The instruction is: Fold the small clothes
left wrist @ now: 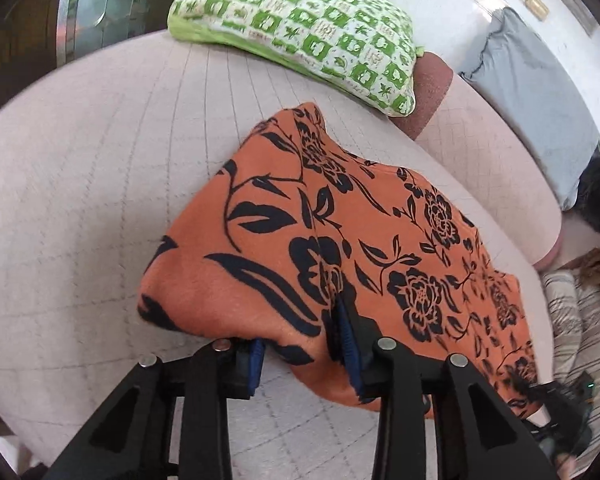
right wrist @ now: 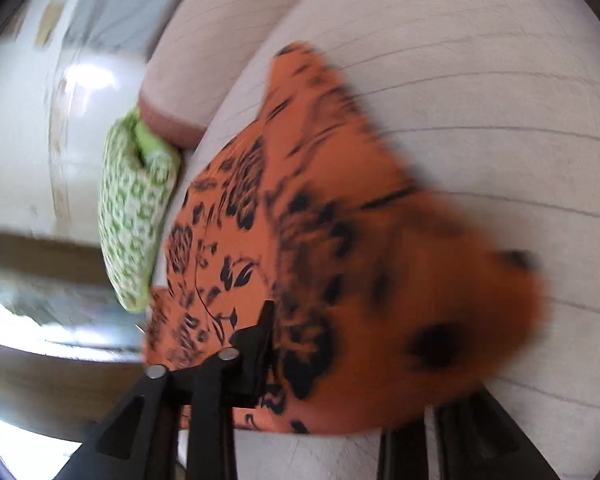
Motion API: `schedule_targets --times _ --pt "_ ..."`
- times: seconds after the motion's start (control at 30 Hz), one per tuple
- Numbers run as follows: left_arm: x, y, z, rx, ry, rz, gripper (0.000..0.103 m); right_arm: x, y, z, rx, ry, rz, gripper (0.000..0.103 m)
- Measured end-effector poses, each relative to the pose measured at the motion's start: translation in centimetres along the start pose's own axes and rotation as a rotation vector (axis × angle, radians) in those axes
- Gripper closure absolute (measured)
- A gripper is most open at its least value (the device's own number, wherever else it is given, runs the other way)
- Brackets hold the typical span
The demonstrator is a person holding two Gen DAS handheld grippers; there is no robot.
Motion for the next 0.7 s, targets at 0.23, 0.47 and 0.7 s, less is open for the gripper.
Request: schedule_targets --times 0.23,0.47,0.7 --pt "0.6 1.4 -1.2 0.061 -0.027 0.055 0.049 -6.5 7.6 4.1 -0.257 -0.149 -0.106 0.038" --pt "0.8 3.8 -1.9 0.014 -0.098 0.144 0.036 -2.2 9.0 3.9 -0.365 0.023 -0.096 0.038" --pt "-1.4 7.2 0.2 -0.185 -0.286 0.234 0.029 4.3 6.3 1.0 -0.366 0.258 -0.133 0.038"
Point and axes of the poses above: each gripper's, at about its wrist camera, not at the fingertips, and y roughly against the way its jaws point, x to its left, z to its top, the point moved 8 cm from there along -y, roughly the way its jaws point, and after that the axes turned 10 degrees about -z, right-handed, at the moved point
